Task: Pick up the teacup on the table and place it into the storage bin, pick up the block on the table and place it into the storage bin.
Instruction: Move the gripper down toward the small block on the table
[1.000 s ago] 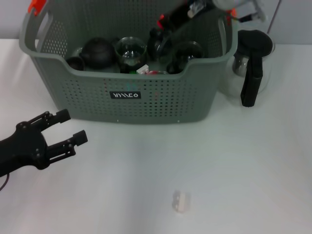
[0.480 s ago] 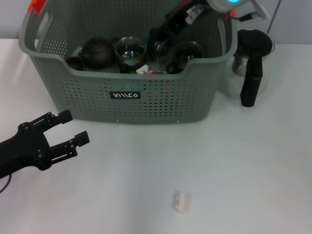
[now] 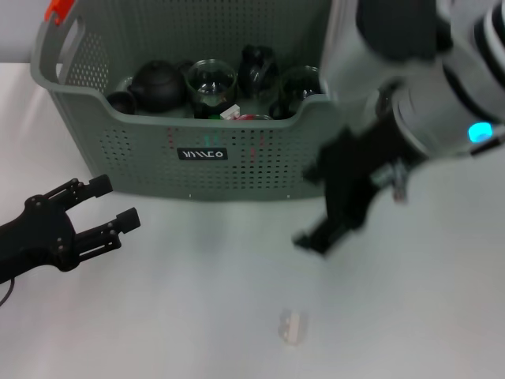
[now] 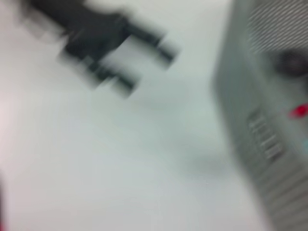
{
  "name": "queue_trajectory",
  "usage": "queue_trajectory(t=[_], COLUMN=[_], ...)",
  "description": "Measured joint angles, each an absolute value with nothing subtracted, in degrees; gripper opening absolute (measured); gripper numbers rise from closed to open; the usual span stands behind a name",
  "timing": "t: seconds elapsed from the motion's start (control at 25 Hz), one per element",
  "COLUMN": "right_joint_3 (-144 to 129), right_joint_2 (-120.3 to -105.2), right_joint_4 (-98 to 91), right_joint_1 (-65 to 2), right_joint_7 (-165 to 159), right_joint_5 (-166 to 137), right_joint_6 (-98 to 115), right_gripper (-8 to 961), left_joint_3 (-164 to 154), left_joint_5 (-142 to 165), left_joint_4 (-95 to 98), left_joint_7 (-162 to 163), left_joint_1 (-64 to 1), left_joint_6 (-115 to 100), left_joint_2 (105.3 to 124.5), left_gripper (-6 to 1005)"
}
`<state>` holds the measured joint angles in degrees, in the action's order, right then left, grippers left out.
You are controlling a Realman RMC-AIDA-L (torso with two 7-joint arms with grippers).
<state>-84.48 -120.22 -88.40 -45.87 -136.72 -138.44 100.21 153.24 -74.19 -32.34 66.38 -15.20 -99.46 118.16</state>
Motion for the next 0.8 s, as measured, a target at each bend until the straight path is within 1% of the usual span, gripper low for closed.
queue_trajectory(t=[0.04, 0.24, 0.36, 0.52, 0.8], right_joint_3=[-87.1, -90.6, -90.6, -90.7, -94.5], right_joint_2=[-120.26, -120.44, -120.53, -120.55, -120.61], right_joint_4=[-88.2, -87.3, -83.8, -74.3, -66.5], right_joint_1=[-44.2, -41.1, -40.5, -41.7, -42.2], right_joint_7=[-134.4, -130.7, -130.2, -131.4, -129.5], right_joint_5=[-138.4, -137.4, -134.9, -133.5, -131.8], right_joint_6=[101.7, 101.7, 100.2, 95.9, 91.1], right_gripper=[770, 946, 945, 944, 941], left_joint_3=[153.2, 153.3, 153.3, 153.3, 153.3], left_joint_5=[-74.2, -74.3, -74.2, -74.2, -74.2], left_joint_4=[-32.3, -32.3, -32.3, -32.3, -32.3], left_joint_7=[66.4, 66.5, 66.5, 66.5, 66.5], left_joint_1=[-15.2, -15.2, -15.3, -15.3, -15.2], left_joint_6=[-99.4, -99.2, -99.1, -99.1, -98.7], left_joint_2=[118.16, 118.13, 118.12, 118.12, 118.18], left_gripper=[825, 825, 825, 825, 824])
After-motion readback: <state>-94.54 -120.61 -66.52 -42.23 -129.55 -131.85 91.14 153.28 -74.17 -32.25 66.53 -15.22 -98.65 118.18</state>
